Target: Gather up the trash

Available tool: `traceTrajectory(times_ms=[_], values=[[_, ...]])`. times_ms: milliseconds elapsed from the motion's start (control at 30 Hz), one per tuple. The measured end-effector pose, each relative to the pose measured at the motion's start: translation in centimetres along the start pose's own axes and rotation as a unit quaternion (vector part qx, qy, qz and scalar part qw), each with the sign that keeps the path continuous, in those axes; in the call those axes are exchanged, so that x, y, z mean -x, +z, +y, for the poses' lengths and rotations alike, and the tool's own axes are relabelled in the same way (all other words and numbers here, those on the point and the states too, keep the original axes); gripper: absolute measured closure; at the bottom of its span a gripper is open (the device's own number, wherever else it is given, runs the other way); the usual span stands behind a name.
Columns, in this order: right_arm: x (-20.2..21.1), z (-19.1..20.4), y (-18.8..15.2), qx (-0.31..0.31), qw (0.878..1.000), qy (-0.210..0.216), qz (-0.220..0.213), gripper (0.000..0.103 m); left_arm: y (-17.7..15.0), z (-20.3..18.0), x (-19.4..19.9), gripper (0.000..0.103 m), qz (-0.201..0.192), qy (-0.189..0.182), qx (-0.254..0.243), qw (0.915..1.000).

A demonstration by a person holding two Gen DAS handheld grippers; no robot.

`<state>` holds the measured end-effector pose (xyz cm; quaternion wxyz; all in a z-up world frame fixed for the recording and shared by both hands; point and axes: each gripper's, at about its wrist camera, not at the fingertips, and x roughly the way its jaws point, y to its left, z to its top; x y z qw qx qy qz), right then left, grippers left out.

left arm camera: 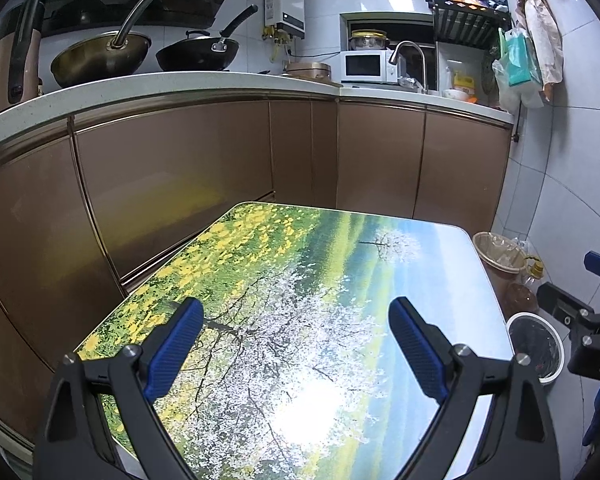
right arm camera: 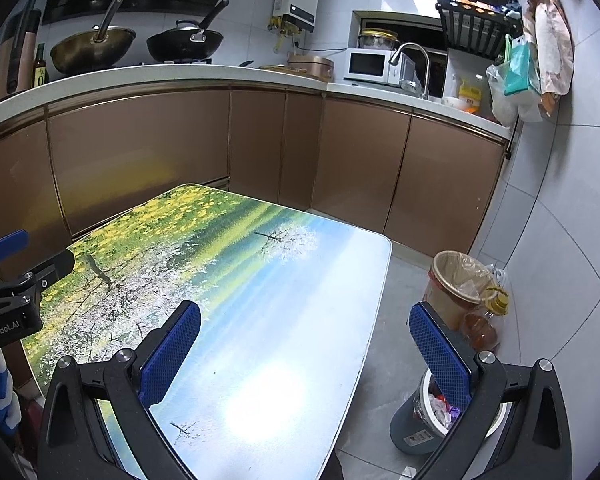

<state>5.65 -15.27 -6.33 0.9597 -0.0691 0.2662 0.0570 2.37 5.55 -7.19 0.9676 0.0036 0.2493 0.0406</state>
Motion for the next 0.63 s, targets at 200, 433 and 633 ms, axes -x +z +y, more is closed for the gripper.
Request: traceTrajectory(times_ms=[200, 433, 633], values=[[-0.7, -0.1, -0.1, -0.002, 1.000, -0.001, 0.007, 0.001, 0.0, -0.1, -0.5, 0.009, 0.001, -0.001, 0.000, 1.0000], [-1.3, -0.3, -0.2, -0.004, 1.000, 0.000, 0.014, 0.001, -0.2, -0.2, -1.1, 0.009, 0.007, -0.002, 0.002, 1.0000], [-1.7, -0.2, -0.4, -0.005, 1.000, 0.000, 0.019, 0.001, -0.3, -0.3, -1.4, 0.009, 0.011, 0.001, 0.005, 0.9999]])
